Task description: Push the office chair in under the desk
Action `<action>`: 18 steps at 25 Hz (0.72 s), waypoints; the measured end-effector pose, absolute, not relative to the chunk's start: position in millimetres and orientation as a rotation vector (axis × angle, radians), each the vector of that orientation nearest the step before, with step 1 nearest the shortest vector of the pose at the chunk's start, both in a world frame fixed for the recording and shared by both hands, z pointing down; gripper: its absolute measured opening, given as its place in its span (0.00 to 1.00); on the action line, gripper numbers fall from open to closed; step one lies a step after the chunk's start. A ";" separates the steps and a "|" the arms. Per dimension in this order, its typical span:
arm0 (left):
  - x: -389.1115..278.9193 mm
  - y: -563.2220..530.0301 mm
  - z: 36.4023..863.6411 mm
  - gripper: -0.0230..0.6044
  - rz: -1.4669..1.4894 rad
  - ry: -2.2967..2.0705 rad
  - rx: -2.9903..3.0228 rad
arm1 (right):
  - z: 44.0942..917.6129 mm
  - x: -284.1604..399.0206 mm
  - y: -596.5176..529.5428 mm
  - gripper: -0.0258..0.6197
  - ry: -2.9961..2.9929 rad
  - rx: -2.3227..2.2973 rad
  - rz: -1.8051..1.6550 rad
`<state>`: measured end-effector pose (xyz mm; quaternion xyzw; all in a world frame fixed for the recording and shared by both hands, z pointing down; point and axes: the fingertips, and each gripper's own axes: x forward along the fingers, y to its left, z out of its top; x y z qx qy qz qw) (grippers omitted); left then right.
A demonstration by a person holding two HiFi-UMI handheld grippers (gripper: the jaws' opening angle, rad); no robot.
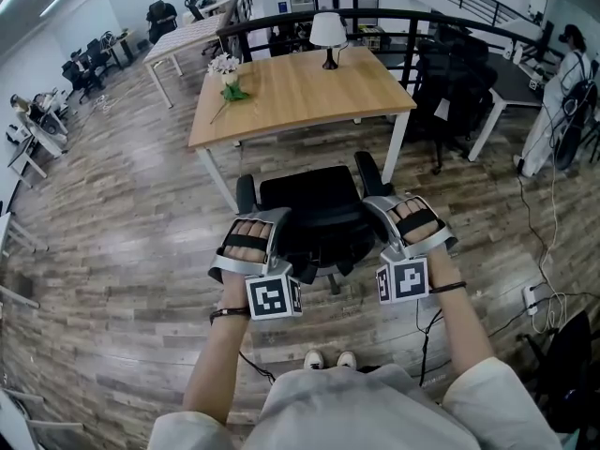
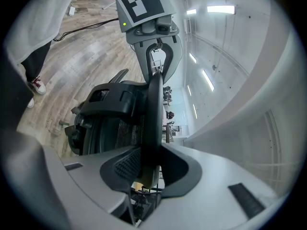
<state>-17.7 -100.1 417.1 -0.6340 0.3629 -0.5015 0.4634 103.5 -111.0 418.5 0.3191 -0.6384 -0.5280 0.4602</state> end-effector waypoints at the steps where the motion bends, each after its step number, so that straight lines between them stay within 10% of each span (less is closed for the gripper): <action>1: -16.2 -100.3 417.4 0.28 -1.234 0.897 -1.559 | 418.8 104.6 -111.9 0.23 -1.574 0.784 -1.299; 18: -10.2 -143.5 416.2 0.28 -1.257 0.981 -1.485 | 417.1 110.3 -158.4 0.23 -1.611 0.808 -1.365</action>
